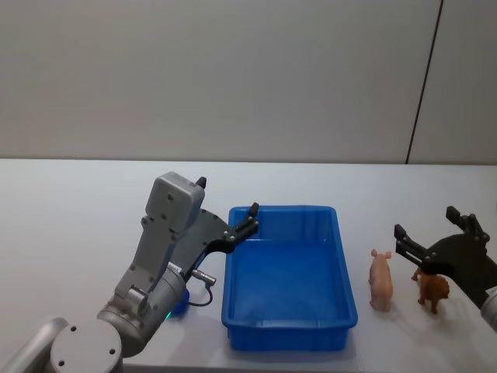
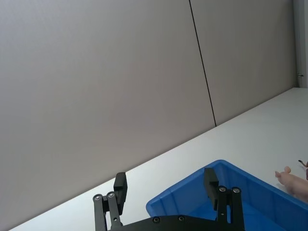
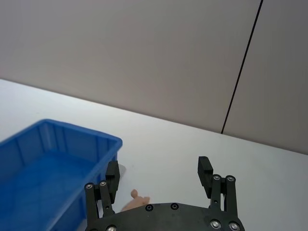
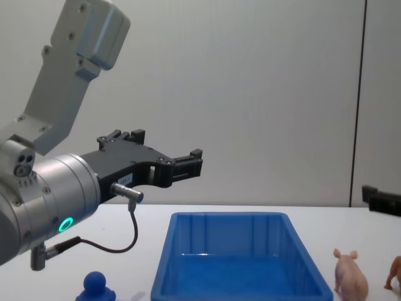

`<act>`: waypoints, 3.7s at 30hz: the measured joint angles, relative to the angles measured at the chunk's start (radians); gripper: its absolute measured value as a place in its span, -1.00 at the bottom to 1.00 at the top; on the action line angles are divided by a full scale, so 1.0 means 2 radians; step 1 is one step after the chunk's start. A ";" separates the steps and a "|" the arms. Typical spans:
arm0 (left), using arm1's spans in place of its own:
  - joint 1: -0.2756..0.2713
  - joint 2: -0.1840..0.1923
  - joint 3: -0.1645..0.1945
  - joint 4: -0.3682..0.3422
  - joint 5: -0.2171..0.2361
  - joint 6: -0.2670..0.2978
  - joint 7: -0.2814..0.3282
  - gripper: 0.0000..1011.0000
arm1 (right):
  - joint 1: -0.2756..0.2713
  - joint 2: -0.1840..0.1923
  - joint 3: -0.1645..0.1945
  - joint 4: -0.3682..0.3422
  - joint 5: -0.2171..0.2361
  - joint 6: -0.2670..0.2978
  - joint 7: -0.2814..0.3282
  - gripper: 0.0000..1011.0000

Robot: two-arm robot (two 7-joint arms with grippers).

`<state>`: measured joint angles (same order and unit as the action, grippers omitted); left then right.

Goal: Pick up the two dolls from the table and place them into the box.

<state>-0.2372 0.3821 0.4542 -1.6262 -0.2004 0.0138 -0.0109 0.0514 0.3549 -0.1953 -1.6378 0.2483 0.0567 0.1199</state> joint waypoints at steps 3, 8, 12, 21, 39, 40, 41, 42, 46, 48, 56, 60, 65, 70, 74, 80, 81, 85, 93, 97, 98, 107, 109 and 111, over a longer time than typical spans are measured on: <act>0.000 0.000 0.000 0.000 0.000 0.000 0.000 0.98 | 0.007 0.002 0.002 0.016 -0.009 0.005 0.007 0.98; 0.000 0.000 0.000 0.000 0.000 0.000 0.000 0.98 | 0.016 0.005 0.004 0.037 -0.020 0.012 0.022 0.98; 0.000 0.000 0.000 0.000 0.000 0.000 0.000 0.98 | 0.022 0.008 0.007 0.054 -0.028 0.020 0.040 0.98; 0.000 0.000 0.000 0.000 0.000 0.000 0.000 0.98 | 0.027 0.018 0.013 0.072 -0.031 0.035 0.074 0.98; 0.000 0.000 0.000 0.000 0.000 0.000 0.000 0.98 | 0.030 0.034 0.023 0.089 -0.028 0.075 0.117 0.98; 0.000 0.000 0.000 0.000 0.000 0.000 0.000 0.98 | 0.030 0.034 0.023 0.090 -0.028 0.077 0.118 0.98; 0.000 0.000 0.000 0.000 0.000 0.000 0.000 0.98 | 0.030 0.035 0.023 0.091 -0.029 0.078 0.118 0.98; 0.000 0.000 0.000 0.000 0.000 0.000 0.000 0.98 | 0.030 0.035 0.023 0.092 -0.030 0.080 0.119 0.98; 0.000 0.000 0.000 0.000 0.000 0.000 0.000 0.98 | 0.031 0.035 0.023 0.095 -0.033 0.086 0.123 0.98; 0.000 0.000 0.000 0.000 0.000 0.000 0.000 0.98 | 0.031 0.036 0.022 0.096 -0.035 0.090 0.125 0.96; 0.000 0.000 0.000 0.000 0.000 0.000 0.000 0.98 | 0.029 0.036 0.020 0.098 -0.035 0.099 0.133 0.62; 0.000 0.000 0.000 0.000 0.000 0.000 0.000 0.98 | 0.028 0.036 0.020 0.098 -0.028 0.102 0.137 0.36; 0.000 0.000 0.000 0.000 0.000 0.000 0.000 0.98 | 0.027 0.037 0.021 0.096 -0.016 0.102 0.141 0.06; 0.000 0.000 0.000 0.000 0.000 0.000 0.000 0.98 | 0.025 0.036 0.022 0.092 -0.003 0.102 0.144 -0.15; 0.000 0.000 0.000 0.000 0.000 0.000 0.000 0.98 | 0.025 0.036 0.023 0.090 0.006 0.100 0.145 -0.15; 0.000 0.000 0.000 0.000 0.000 0.000 0.000 0.98 | 0.024 0.034 0.023 0.086 0.016 0.091 0.140 -0.15; 0.000 0.000 0.000 0.000 0.000 0.000 0.000 0.98 | 0.024 0.033 0.023 0.085 0.018 0.087 0.136 -0.15; 0.000 0.000 0.000 0.000 0.000 0.000 0.000 0.98 | 0.023 0.031 0.024 0.079 0.026 0.075 0.126 -0.15; 0.000 0.000 0.000 0.000 0.000 0.000 0.000 0.98 | 0.020 0.028 0.026 0.055 0.041 0.050 0.106 -0.15; 0.000 0.000 0.000 0.000 0.000 0.000 0.000 0.98 | 0.019 0.026 0.026 0.034 0.048 0.039 0.101 -0.15; 0.000 0.000 0.000 0.000 0.000 0.000 0.000 0.98 | 0.019 0.025 0.026 0.031 0.048 0.038 0.101 -0.15; 0.000 0.000 0.000 0.000 0.000 0.000 0.000 0.98 | 0.023 0.016 0.014 0.001 0.040 0.043 0.114 -0.15; 0.000 0.000 0.000 0.000 0.000 0.000 0.000 0.98 | 0.025 0.013 0.011 -0.002 0.035 0.048 0.117 -0.15; 0.000 0.000 0.000 0.000 0.000 0.000 0.000 0.98 | 0.028 0.008 0.005 -0.004 0.028 0.055 0.120 -0.15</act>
<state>-0.2372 0.3821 0.4542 -1.6262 -0.2004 0.0138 -0.0109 0.1072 0.3718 -0.1851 -1.6464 0.3042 0.1677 0.3601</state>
